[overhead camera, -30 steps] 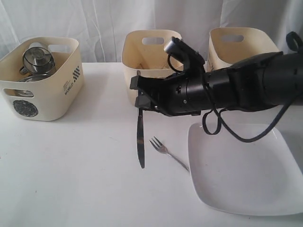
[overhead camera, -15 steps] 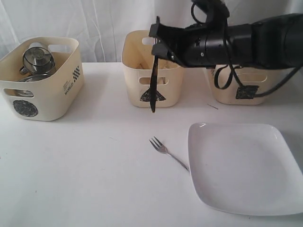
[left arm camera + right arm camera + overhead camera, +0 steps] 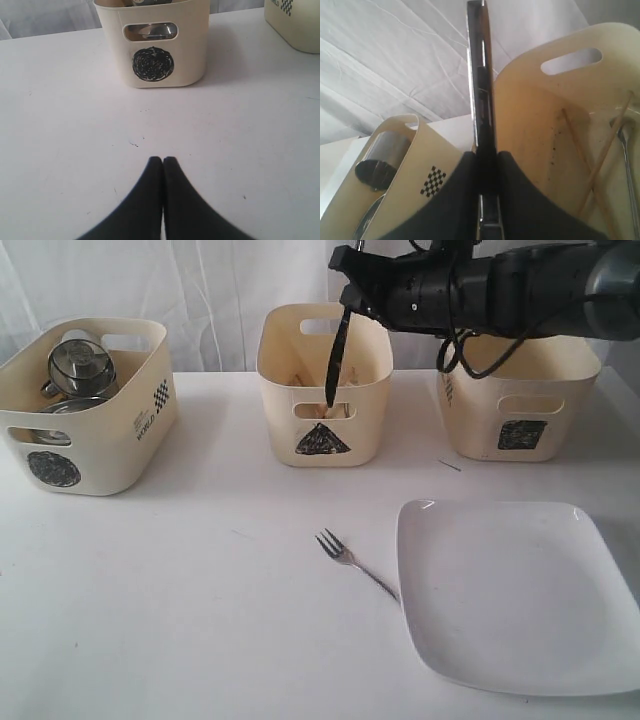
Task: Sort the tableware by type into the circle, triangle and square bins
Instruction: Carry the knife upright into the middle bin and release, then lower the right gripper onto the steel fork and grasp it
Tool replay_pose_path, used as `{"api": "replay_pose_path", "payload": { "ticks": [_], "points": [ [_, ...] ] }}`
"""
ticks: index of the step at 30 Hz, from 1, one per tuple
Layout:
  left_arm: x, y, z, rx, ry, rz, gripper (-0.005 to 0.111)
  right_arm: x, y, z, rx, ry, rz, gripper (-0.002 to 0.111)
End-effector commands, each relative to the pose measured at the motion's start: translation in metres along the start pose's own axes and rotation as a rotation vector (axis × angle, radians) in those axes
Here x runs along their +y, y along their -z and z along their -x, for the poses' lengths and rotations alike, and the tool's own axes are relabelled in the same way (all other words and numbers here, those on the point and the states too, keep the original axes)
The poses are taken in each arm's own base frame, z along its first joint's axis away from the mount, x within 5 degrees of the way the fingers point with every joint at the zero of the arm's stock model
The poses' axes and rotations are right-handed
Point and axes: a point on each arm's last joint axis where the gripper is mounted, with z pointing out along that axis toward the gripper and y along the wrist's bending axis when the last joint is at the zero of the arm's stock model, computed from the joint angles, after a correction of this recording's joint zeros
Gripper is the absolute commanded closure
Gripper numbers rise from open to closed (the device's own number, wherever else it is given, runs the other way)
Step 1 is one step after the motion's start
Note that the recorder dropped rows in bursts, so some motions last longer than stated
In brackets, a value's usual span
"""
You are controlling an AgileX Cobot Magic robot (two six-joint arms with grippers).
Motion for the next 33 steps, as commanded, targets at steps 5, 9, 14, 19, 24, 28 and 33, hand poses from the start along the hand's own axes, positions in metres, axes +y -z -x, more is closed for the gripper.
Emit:
{"api": "replay_pose_path", "payload": {
  "ticks": [5,9,14,19,24,28,33],
  "points": [
    [0.000,0.000,-0.001,-0.005,0.010,-0.002,0.107,-0.013,-0.036,0.018,-0.076,-0.011,-0.007,0.108],
    [0.000,0.000,-0.001,-0.005,0.010,-0.002,0.107,-0.015,-0.051,0.026,-0.120,-0.053,0.021,0.108],
    [0.000,0.000,-0.001,-0.005,0.010,-0.002,0.107,-0.028,-0.069,0.017,-0.105,-0.052,0.010,0.098],
    [0.000,0.000,-0.001,-0.005,0.010,-0.002,0.107,-0.020,-0.068,0.013,-0.044,0.073,0.066,0.077],
    [0.000,0.000,-0.001,-0.005,0.010,-0.002,0.107,-0.009,-0.044,0.013,0.095,0.280,0.019,0.077],
    [0.000,0.000,-0.001,-0.005,0.010,-0.002,0.107,-0.007,-0.017,-0.005,0.329,0.458,-0.033,0.077],
    [0.000,0.000,-0.001,-0.005,0.010,-0.002,0.107,0.003,0.024,-0.030,0.571,0.632,-0.099,0.077]
  ]
}}
